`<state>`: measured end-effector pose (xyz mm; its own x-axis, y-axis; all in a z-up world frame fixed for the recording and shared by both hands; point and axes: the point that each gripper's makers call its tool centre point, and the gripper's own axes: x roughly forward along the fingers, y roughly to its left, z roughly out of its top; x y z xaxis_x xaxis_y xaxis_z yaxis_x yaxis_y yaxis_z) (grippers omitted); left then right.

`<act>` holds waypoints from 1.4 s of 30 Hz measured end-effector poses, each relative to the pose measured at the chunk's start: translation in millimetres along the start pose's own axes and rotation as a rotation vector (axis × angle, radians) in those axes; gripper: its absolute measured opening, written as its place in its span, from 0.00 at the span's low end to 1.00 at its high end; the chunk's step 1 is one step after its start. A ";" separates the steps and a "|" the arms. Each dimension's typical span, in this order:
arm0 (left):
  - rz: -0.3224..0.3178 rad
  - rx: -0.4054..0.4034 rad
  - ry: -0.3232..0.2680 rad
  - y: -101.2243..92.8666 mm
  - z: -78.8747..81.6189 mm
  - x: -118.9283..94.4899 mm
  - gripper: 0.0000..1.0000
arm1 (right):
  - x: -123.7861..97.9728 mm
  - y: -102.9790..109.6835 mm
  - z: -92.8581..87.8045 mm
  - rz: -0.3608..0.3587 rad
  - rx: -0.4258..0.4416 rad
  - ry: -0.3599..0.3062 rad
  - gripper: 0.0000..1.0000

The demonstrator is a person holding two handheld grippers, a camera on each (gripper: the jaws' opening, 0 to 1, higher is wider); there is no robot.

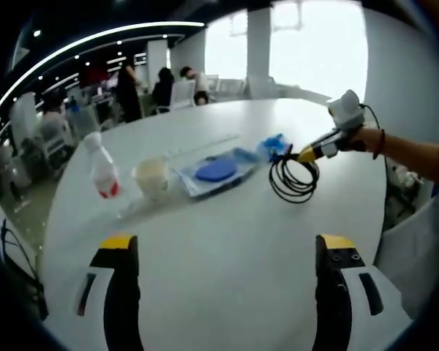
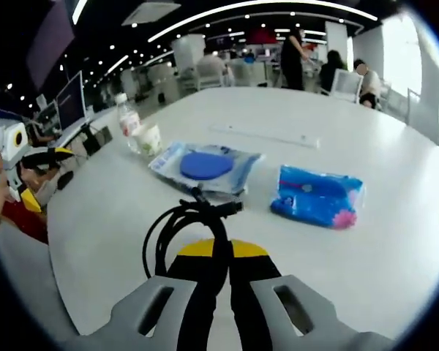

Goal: Arrange the tabletop items into an orderly group along one side of the table until the central work area is clear of visible clutter.

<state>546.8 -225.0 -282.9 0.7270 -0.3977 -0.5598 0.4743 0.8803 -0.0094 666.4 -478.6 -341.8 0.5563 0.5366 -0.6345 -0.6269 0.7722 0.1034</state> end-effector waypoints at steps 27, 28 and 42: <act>0.021 -0.014 0.029 7.7 -7.7 -0.1 0.97 | 39.1 -40.4 -27.2 -0.137 -0.074 0.127 0.06; 0.021 -0.016 0.032 7.6 -8.4 0.1 0.97 | 39.9 -41.6 -29.3 -0.143 -0.073 0.135 0.06; 0.023 -0.021 0.033 7.6 -9.8 0.8 0.98 | 38.8 -50.3 -22.0 -0.166 0.038 0.058 0.29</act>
<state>546.2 -216.2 -291.5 0.7204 -0.3689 -0.5873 0.4472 0.8943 -0.0131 707.5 -504.2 -388.5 0.6175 0.3807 -0.6883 -0.5072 0.8616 0.0216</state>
